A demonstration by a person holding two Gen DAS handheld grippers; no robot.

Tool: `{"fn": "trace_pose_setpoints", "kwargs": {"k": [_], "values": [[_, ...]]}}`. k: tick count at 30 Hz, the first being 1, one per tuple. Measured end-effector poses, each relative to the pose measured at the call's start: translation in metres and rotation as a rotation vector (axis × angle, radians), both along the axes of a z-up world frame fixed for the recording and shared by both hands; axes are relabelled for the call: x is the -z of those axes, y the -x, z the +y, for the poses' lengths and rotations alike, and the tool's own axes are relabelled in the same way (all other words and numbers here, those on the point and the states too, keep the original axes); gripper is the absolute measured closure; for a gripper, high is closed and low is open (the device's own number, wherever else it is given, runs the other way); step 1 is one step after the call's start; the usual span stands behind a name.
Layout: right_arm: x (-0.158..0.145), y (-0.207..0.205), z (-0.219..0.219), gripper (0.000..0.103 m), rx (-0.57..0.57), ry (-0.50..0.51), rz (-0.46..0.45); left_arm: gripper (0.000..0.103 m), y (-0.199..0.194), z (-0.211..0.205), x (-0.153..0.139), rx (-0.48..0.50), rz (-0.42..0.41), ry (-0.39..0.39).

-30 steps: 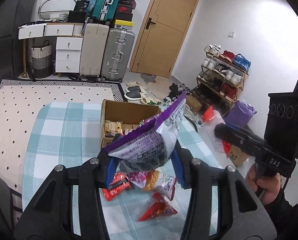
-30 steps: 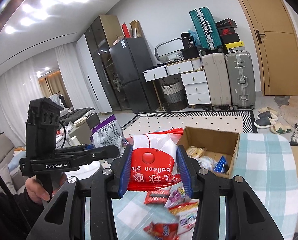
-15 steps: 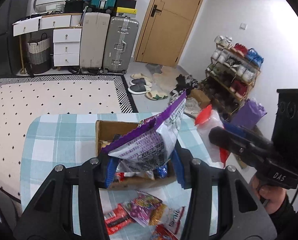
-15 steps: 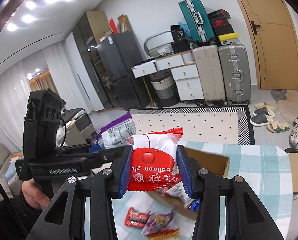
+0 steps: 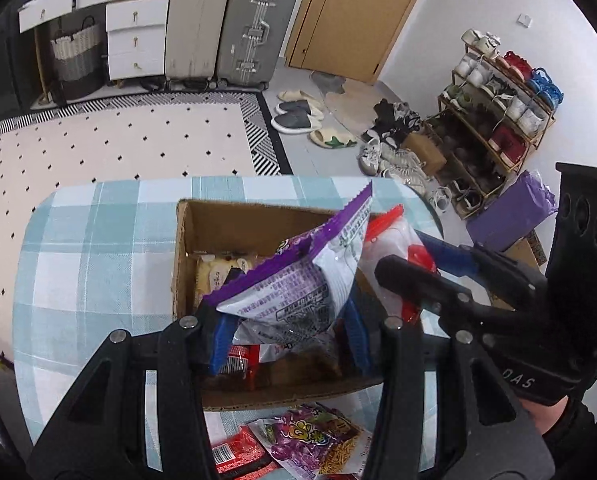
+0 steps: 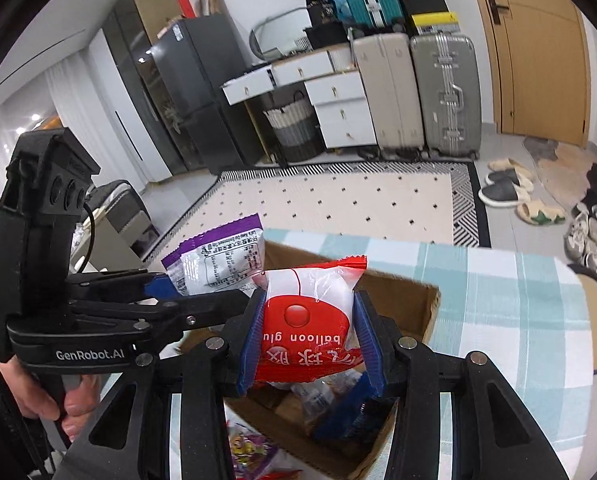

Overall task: Organize snacks
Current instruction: 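Carry the purple-white bag and red balloon-gum bag over the cardboard box, then open both grippers to drop the bags into the box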

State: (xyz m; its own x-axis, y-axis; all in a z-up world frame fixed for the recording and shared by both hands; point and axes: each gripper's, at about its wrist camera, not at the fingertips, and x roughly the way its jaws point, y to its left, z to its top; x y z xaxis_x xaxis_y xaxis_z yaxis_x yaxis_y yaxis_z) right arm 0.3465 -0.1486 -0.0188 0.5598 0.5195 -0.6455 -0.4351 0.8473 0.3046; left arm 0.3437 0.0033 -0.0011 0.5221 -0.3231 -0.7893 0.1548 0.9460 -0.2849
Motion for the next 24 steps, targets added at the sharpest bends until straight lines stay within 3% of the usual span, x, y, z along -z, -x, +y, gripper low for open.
{"fn": "trace_pose_setpoints", "kwargs": {"k": [7,15,20,24], "values": [[0.034,-0.010,-0.003,0.059,0.002,0.005,0.048,0.058,-0.009,0.006,0.043,0.000,0.059,0.007],[0.039,-0.013,-0.005,0.059,0.020,0.014,0.050,0.058,-0.013,0.001,0.056,0.011,0.092,0.010],[0.033,-0.006,-0.003,0.057,0.010,0.023,0.037,0.036,0.001,0.007,0.041,-0.014,0.054,-0.015],[0.021,0.003,-0.006,0.052,0.014,0.018,0.008,0.025,0.016,0.011,0.025,-0.037,0.015,-0.035]]}}
